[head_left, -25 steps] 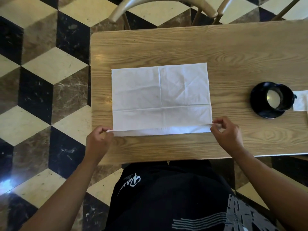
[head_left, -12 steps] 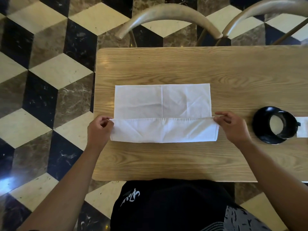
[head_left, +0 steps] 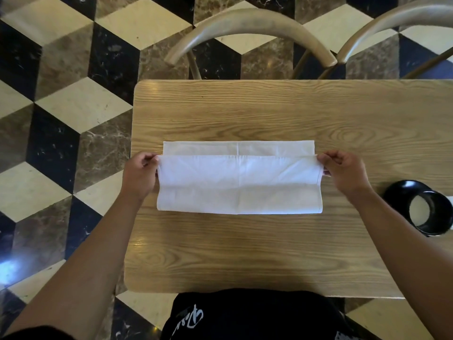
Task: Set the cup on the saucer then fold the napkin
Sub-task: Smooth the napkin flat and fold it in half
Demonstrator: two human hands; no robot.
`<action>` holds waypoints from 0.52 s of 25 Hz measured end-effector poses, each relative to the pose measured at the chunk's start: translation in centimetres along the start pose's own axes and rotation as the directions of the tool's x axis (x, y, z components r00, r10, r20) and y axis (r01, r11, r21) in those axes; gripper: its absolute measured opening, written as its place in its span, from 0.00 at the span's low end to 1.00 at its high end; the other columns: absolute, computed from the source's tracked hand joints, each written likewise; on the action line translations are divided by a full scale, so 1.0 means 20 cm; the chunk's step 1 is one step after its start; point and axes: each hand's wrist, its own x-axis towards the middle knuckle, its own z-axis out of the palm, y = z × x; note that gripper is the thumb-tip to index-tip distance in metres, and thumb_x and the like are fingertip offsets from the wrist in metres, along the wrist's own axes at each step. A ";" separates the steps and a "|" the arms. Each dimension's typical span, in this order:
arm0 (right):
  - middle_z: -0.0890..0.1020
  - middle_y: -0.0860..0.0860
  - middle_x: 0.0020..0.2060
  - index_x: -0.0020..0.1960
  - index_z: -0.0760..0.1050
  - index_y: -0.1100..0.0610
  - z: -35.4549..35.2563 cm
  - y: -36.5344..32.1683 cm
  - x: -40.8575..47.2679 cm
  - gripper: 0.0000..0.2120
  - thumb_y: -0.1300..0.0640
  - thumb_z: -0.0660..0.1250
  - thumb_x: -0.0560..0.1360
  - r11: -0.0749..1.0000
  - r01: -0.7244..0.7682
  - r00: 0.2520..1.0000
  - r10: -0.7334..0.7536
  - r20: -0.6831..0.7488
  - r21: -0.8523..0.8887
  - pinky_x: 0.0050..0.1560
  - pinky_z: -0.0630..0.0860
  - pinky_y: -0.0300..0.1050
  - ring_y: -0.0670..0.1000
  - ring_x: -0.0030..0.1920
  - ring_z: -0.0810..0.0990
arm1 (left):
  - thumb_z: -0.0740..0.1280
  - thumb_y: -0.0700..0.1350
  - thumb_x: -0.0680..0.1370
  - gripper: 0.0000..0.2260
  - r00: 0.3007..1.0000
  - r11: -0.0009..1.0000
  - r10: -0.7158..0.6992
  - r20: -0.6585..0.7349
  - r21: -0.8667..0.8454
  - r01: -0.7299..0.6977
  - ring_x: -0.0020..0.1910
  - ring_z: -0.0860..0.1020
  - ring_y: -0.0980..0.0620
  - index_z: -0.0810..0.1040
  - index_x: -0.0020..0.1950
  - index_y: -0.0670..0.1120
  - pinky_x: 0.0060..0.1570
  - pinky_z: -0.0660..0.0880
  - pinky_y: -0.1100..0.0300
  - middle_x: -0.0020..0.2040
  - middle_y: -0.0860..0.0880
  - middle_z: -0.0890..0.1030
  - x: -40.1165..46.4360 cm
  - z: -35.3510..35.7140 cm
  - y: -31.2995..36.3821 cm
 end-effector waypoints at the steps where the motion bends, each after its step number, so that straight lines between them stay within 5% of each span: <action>1: 0.89 0.49 0.41 0.44 0.84 0.49 0.00 -0.01 0.03 0.03 0.55 0.73 0.77 1.000 -0.010 1.000 0.010 0.000 0.006 0.52 0.84 0.54 0.52 0.44 0.87 | 0.67 0.44 0.83 0.04 1.000 1.000 0.016 -0.002 -0.002 -0.016 0.47 0.82 0.53 0.80 0.51 0.50 0.45 0.78 0.64 0.48 0.51 0.84 0.03 0.01 0.01; 6: 0.88 0.47 0.38 0.41 0.84 0.43 0.05 -0.07 0.14 0.07 0.54 0.73 0.75 1.000 -0.015 1.000 0.015 -0.017 0.003 0.45 0.86 0.54 0.46 0.38 0.86 | 0.68 0.44 0.82 0.07 0.999 0.999 0.030 -0.021 0.027 -0.029 0.53 0.83 0.48 0.82 0.57 0.45 0.56 0.80 0.54 0.54 0.45 0.85 0.17 0.05 0.04; 13: 0.87 0.44 0.35 0.41 0.84 0.42 0.12 -0.10 0.23 0.01 0.47 0.74 0.70 0.993 0.001 0.994 -0.014 -0.108 -0.120 0.45 0.86 0.59 0.47 0.37 0.85 | 0.68 0.44 0.81 0.08 0.995 0.987 0.050 -0.090 0.157 -0.035 0.47 0.81 0.57 0.84 0.58 0.46 0.50 0.76 0.63 0.49 0.52 0.84 0.27 0.12 0.04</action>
